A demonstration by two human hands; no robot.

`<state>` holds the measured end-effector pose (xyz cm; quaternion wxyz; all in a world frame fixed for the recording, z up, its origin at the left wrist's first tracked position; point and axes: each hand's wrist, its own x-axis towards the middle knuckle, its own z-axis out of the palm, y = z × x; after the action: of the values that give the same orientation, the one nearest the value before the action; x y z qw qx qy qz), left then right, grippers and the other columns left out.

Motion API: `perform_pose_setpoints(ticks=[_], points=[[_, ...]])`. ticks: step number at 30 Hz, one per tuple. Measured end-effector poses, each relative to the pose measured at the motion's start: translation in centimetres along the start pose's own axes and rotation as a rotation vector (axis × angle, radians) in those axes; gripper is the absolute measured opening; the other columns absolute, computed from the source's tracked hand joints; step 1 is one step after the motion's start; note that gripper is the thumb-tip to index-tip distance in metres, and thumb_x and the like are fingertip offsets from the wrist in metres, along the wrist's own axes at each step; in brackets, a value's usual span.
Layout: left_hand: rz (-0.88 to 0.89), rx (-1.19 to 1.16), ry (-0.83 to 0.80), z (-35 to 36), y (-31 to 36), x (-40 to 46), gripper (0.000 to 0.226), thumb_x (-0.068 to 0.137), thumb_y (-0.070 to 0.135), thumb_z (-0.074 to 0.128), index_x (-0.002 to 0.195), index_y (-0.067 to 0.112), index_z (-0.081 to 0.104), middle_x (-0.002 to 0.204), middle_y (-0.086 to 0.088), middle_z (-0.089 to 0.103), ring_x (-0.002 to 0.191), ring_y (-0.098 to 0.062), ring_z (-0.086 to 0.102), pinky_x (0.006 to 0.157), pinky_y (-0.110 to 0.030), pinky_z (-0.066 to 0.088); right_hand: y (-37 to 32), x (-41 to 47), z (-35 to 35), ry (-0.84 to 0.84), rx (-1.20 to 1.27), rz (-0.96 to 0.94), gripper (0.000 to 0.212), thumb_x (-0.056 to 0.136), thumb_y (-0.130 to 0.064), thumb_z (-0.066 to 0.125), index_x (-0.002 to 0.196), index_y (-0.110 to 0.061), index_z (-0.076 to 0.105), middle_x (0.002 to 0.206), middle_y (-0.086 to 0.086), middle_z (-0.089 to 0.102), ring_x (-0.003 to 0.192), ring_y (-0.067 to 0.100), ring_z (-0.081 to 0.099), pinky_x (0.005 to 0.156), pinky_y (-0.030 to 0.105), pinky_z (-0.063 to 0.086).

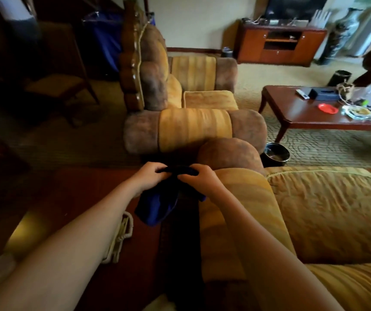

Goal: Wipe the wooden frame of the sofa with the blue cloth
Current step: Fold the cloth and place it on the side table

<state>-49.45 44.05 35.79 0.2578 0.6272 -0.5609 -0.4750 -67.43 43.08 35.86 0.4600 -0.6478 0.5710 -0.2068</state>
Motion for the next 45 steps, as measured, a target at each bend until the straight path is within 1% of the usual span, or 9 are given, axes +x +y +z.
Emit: perform_pose_setpoints(ticks=[4,8,14,19,24,30,34,39,45], points=[[-0.050,0.002,0.149,-2.1,-2.2,-0.9,0.015,0.094,0.007,0.053,0.096,0.009,0.068,0.094,-0.008,0.066,0.088,-0.019,0.061,0.072,-0.027,0.047,-0.9,1.5,2.5,-0.072,-0.139,-0.001,0.025,0.080,-0.023,0.070,0.100,-0.009,0.064,0.100,0.013,0.067,0.093,0.027,0.064,0.077,0.039,0.052],[-0.087,-0.002,0.114,-4.7,-3.7,-1.9,0.010,0.090,0.005,0.057,0.096,0.011,0.063,0.092,-0.005,0.064,0.090,-0.019,0.060,0.072,-0.025,0.047,-2.5,2.7,4.5,-0.006,-0.216,-0.043,0.020,0.078,-0.025,0.068,0.087,-0.012,0.056,0.104,0.016,0.058,0.090,0.030,0.060,0.063,0.034,0.049],[-0.131,0.008,0.020,-8.9,-5.2,-2.8,0.019,0.085,0.018,0.069,0.094,0.011,0.054,0.091,-0.002,0.059,0.089,-0.015,0.057,0.071,-0.024,0.042,-6.1,4.5,8.2,-0.011,-0.091,-0.142,0.015,0.083,-0.014,0.064,0.095,-0.014,0.055,0.090,0.001,0.057,0.083,0.014,0.054,0.057,0.019,0.039],[-0.089,0.077,0.097,-12.8,-6.3,-2.3,0.014,0.091,0.020,0.060,0.081,0.014,0.052,0.086,-0.007,0.053,0.087,-0.018,0.050,0.070,-0.029,0.033,-8.9,6.6,11.0,-0.060,-0.126,-0.192,0.026,0.085,-0.011,0.063,0.112,-0.011,0.060,0.101,0.003,0.062,0.094,0.016,0.057,0.070,0.022,0.039],[-0.053,-0.002,0.182,-15.6,-5.8,-0.6,0.029,0.089,0.000,0.050,0.109,0.015,0.067,0.100,0.000,0.062,0.097,-0.013,0.056,0.080,-0.025,0.045,-10.6,9.7,12.4,-0.067,-0.270,-0.213,0.034,0.083,-0.008,0.064,0.117,-0.009,0.062,0.111,0.010,0.063,0.104,0.023,0.057,0.075,0.023,0.038],[-0.058,-0.234,0.541,-18.3,-5.7,3.3,0.027,0.088,-0.001,0.043,0.076,0.010,0.064,0.069,-0.001,0.055,0.066,-0.010,0.049,0.052,-0.014,0.037,-10.5,15.5,13.4,-0.162,-0.338,-0.170,0.033,0.083,0.000,0.058,0.115,-0.004,0.062,0.113,0.016,0.063,0.106,0.030,0.057,0.077,0.033,0.043],[-0.139,-0.539,0.764,-20.0,-7.0,7.2,0.028,0.088,0.003,0.042,0.064,0.015,0.047,0.067,-0.004,0.044,0.063,-0.015,0.042,0.058,-0.029,0.031,-9.0,21.3,13.8,-0.255,-0.257,-0.138,0.030,0.085,0.003,0.052,0.112,-0.002,0.063,0.110,0.016,0.065,0.096,0.027,0.058,0.071,0.030,0.041],[-0.285,-0.371,0.678,-19.6,-8.0,11.0,0.004,0.091,0.010,0.054,0.090,0.007,0.056,0.081,-0.006,0.057,0.074,-0.016,0.056,0.063,-0.029,0.041,-9.3,29.3,13.3,-0.418,-0.137,-0.041,0.040,0.089,0.005,0.038,0.120,-0.009,0.059,0.109,0.014,0.062,0.093,0.031,0.062,0.078,0.039,0.055],[-0.395,-0.338,1.101,-18.8,-8.6,15.5,0.013,0.084,-0.003,0.058,0.089,0.007,0.053,0.074,0.000,0.049,0.068,-0.011,0.048,0.047,-0.010,0.035,-10.5,36.3,11.1,-0.688,-0.088,-0.065,0.029,0.083,0.009,0.047,0.099,-0.007,0.065,0.077,0.011,0.058,0.067,0.019,0.053,0.067,0.028,0.048]])
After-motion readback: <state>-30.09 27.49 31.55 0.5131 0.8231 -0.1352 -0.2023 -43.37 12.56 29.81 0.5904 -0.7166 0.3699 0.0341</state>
